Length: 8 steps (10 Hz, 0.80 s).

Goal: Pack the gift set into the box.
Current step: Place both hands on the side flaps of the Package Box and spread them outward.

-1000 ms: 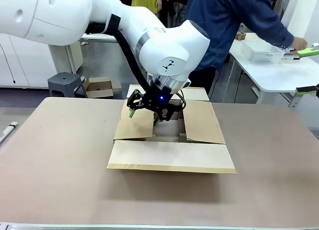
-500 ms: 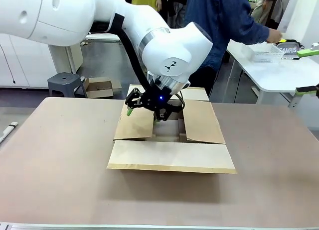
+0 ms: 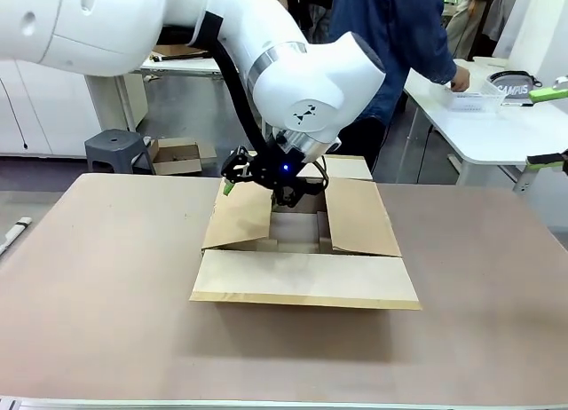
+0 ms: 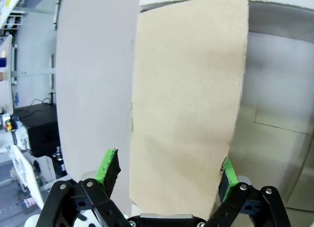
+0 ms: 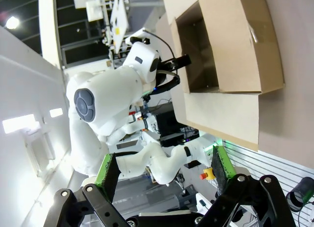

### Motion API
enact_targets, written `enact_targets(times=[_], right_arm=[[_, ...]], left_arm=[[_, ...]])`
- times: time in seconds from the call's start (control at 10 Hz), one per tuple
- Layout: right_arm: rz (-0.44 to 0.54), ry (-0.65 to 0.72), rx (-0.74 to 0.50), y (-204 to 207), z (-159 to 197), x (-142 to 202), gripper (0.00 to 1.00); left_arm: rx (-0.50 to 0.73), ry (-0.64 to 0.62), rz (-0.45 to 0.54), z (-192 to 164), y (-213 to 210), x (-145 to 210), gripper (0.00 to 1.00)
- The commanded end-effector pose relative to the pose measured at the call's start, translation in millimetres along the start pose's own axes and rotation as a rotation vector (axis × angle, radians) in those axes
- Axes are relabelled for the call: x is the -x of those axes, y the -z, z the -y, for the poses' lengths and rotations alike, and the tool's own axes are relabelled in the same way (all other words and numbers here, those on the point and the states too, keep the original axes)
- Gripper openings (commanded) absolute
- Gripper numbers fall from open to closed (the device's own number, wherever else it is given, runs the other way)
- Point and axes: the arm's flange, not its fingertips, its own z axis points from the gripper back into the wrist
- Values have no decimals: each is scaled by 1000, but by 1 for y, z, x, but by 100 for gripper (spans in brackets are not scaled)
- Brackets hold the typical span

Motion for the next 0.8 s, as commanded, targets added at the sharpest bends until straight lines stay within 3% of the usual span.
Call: enact_targets(times=[0.0, 0.7], right_arm=[[1, -17, -24, 2, -2, -2, 100], [1, -17, -24, 2, -2, -2, 100]], left_arm=[[-47, -29, 28, -15, 5, 5, 100], [-4, -149, 67, -63, 6, 4, 100]])
